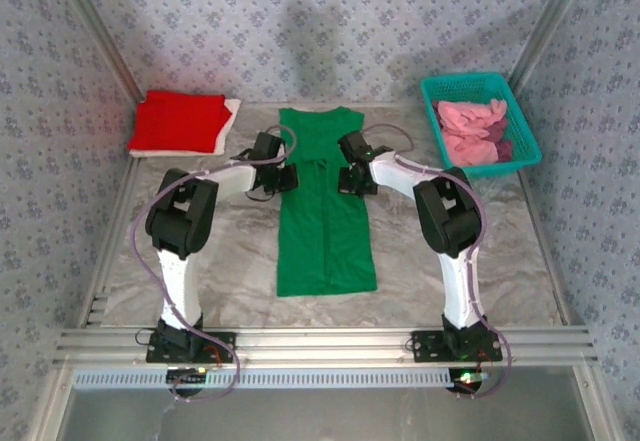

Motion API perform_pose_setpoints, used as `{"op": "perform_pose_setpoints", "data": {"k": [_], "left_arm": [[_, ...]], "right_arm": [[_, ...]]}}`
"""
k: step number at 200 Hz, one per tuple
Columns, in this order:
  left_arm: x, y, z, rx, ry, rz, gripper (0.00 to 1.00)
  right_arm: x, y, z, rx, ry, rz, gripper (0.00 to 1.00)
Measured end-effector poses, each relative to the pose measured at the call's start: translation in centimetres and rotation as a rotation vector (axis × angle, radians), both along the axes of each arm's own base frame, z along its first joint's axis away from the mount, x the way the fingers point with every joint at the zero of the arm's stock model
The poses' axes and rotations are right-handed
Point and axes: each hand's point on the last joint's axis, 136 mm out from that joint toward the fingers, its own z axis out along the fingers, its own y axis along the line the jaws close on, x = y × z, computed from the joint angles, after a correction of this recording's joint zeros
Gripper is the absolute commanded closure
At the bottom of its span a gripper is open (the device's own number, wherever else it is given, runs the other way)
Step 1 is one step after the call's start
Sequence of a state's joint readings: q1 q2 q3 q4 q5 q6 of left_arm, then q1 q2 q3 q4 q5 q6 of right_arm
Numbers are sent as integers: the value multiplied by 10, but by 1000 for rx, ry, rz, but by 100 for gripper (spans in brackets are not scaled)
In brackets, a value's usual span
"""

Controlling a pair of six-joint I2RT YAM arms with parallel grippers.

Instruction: Fold and stack the t-shirts

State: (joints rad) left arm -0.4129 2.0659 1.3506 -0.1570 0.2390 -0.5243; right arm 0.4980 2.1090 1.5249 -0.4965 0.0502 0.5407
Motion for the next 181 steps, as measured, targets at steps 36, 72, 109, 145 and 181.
{"op": "perform_pose_setpoints", "data": {"k": [36, 72, 109, 145, 181], "left_arm": [[16, -6, -5, -1, -10, 2, 100], [41, -15, -3, -11, -40, 6, 100], [63, -17, -1, -7, -61, 19, 100], [79, -9, 2, 7, -63, 36, 91], [77, 4, 16, 22, -71, 57, 81]], "right_arm": [[17, -1, -4, 8, -8, -19, 100], [39, -13, -3, 20, -27, -61, 100], [58, -22, -2, 29, -46, -92, 100], [65, -27, 0, 33, -48, -105, 100], [61, -32, 10, 20, -33, -96, 95]]}}
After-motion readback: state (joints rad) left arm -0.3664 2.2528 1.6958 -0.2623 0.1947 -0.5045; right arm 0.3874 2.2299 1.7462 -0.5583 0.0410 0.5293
